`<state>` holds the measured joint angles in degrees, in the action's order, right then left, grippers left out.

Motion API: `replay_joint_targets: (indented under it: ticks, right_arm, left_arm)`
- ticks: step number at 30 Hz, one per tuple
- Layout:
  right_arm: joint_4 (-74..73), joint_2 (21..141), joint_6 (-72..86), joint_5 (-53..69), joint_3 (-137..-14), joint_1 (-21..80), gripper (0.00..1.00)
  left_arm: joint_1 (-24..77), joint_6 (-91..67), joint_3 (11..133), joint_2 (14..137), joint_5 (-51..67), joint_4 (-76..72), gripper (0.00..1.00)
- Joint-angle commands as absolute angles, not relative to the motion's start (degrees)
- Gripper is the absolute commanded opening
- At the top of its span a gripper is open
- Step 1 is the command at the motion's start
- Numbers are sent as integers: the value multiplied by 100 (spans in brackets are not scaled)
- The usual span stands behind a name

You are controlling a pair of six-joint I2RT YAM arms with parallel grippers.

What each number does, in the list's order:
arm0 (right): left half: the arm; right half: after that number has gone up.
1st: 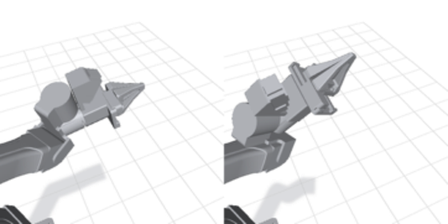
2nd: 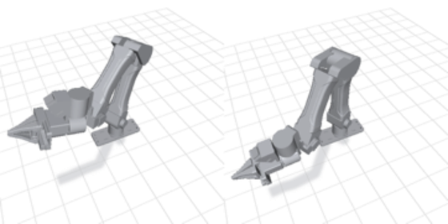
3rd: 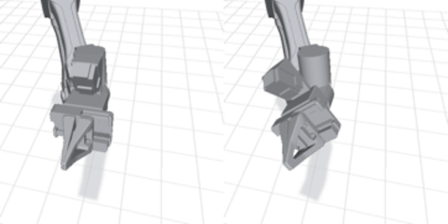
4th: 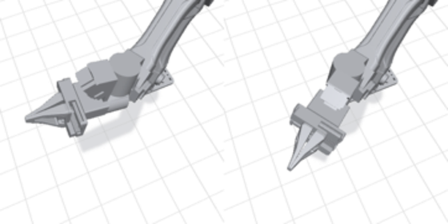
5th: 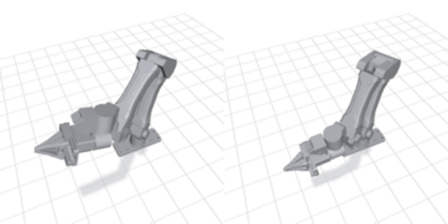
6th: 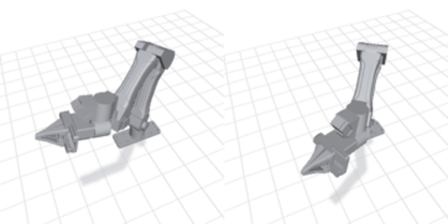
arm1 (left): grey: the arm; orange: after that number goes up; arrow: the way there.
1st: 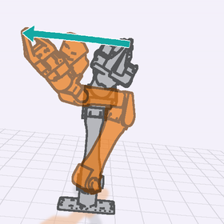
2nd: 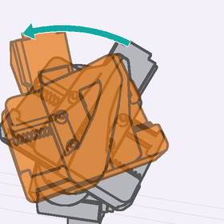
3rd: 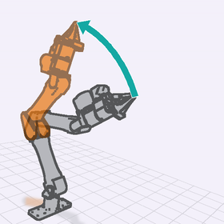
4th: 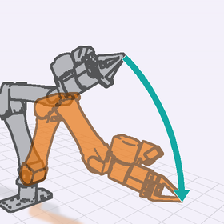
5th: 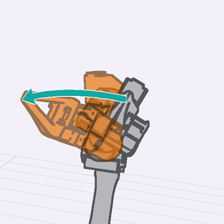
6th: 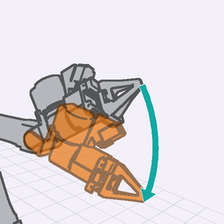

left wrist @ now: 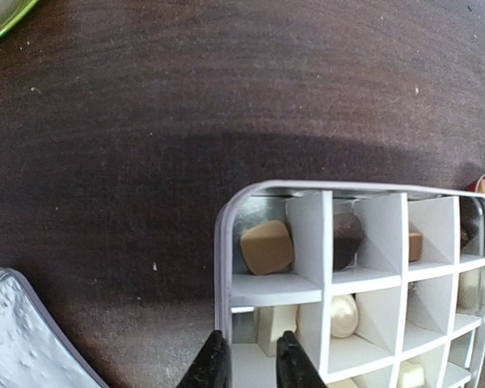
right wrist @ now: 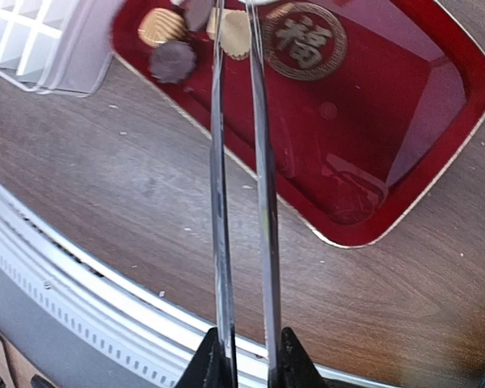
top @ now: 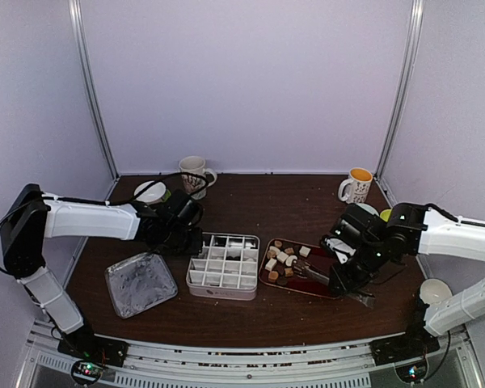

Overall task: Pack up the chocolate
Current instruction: Pick up the fake chocolate from the plate, then place the fake chocolate in the empty pocket of the box.

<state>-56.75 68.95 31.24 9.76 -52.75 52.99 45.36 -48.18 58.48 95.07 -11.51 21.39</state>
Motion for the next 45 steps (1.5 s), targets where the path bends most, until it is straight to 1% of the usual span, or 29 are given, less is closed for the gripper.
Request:
replay_joint_targets:
  ticks: [1,3,8,12,14,18,21,24,27,30,32,39,45]
  right_arm:
    - [-5350,6810,2965,1263,-5650,5447,21]
    - [-5243,6957,2899,1426,-5802,5521,21]
    - [-5143,7407,2727,1407,-6349,5785,21]
    - [-5074,7759,2651,1385,-6650,5879,21]
    - [-5079,7940,2627,1336,-6758,5895,21]
    - [-5100,8222,2580,1257,-6875,5918,21]
    - [-5144,8328,2567,1243,-6916,5928,22]
    - [-5148,8348,2562,1278,-6907,5949,25]
    - [-5134,8345,2554,1313,-6899,5970,32]
    - [-5090,8313,2573,1311,-6916,5983,34]
    - [-5089,8292,2594,1283,-6933,5980,37]
    - [-5310,7912,2786,538,-6875,5922,37]
    - [-5618,7424,2919,438,-6416,5684,36]
  left_arm:
    - [4509,-4816,5733,9143,-1250,1781,24]
    - [4511,-4778,5693,9028,-1250,1754,25]
    - [4501,-4650,5552,8719,-1273,1753,31]
    - [4438,-4564,5416,8469,-1271,1767,33]
    - [4396,-4520,5370,8374,-1266,1786,34]
    - [4368,-4410,5329,8230,-1358,1881,40]
    - [4360,-4392,5303,8171,-1401,1924,40]
    - [4359,-4397,5266,8155,-1404,1887,41]
    - [4360,-4394,5265,8169,-1395,1872,41]
    - [4359,-4379,5279,8183,-1399,1883,41]
    - [4359,-4379,5281,8191,-1406,1885,40]
    - [4364,-4396,5259,8209,-1388,1890,41]
    - [4360,-4308,5305,8317,-1224,1822,40]
